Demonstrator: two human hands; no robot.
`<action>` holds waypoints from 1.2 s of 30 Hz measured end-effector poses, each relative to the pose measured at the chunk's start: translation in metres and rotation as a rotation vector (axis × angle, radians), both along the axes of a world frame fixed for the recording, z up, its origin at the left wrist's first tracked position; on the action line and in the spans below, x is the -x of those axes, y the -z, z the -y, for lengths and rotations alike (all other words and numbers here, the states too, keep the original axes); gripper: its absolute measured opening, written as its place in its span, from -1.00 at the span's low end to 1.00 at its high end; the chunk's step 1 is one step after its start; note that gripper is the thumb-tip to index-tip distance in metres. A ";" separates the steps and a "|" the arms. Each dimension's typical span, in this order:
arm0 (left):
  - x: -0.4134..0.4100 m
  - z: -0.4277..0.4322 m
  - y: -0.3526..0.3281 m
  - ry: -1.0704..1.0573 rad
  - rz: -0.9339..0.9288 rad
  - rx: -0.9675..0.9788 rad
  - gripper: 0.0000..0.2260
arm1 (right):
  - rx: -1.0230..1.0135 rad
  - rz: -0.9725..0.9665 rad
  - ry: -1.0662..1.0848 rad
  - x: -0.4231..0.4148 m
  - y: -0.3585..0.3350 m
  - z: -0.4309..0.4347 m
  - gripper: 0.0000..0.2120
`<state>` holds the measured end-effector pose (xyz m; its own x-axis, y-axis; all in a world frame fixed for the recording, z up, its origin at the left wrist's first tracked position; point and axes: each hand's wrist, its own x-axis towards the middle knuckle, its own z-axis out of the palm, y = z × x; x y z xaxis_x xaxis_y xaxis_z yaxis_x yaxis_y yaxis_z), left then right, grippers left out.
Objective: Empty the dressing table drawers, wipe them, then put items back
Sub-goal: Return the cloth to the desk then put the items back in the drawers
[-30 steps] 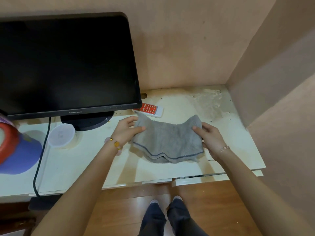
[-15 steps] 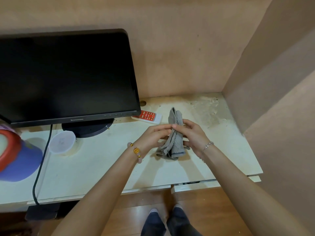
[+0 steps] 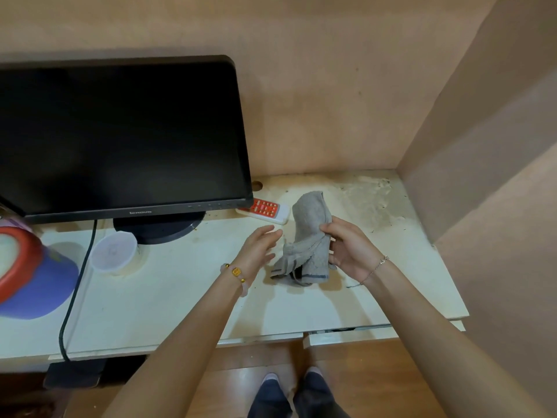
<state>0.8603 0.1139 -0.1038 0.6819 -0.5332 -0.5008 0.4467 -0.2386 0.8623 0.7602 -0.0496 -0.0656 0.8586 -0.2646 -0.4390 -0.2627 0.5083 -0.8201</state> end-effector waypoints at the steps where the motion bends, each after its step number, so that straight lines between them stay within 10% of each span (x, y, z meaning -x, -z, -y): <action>1: -0.001 0.001 0.007 0.044 -0.091 -0.002 -0.48 | -0.045 0.023 -0.016 0.000 0.000 0.002 -0.86; 6: 0.006 0.006 0.016 0.205 -0.464 0.165 -0.48 | -0.273 0.058 -0.007 0.009 0.007 0.015 -0.86; 21: 0.002 -0.007 0.028 0.108 -0.413 0.259 -0.49 | 0.000 -0.137 -0.129 0.041 0.050 0.047 -0.29; 36: 0.035 -0.008 0.059 0.049 0.204 -0.283 -0.49 | 0.456 -0.343 -0.075 0.062 0.089 0.033 -0.39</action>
<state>0.8258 0.1221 -0.1625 0.7602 -0.4274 -0.4894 0.2538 -0.4980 0.8292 0.6986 -0.0830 -0.1546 0.7108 -0.4362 -0.5518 -0.5742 0.0933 -0.8134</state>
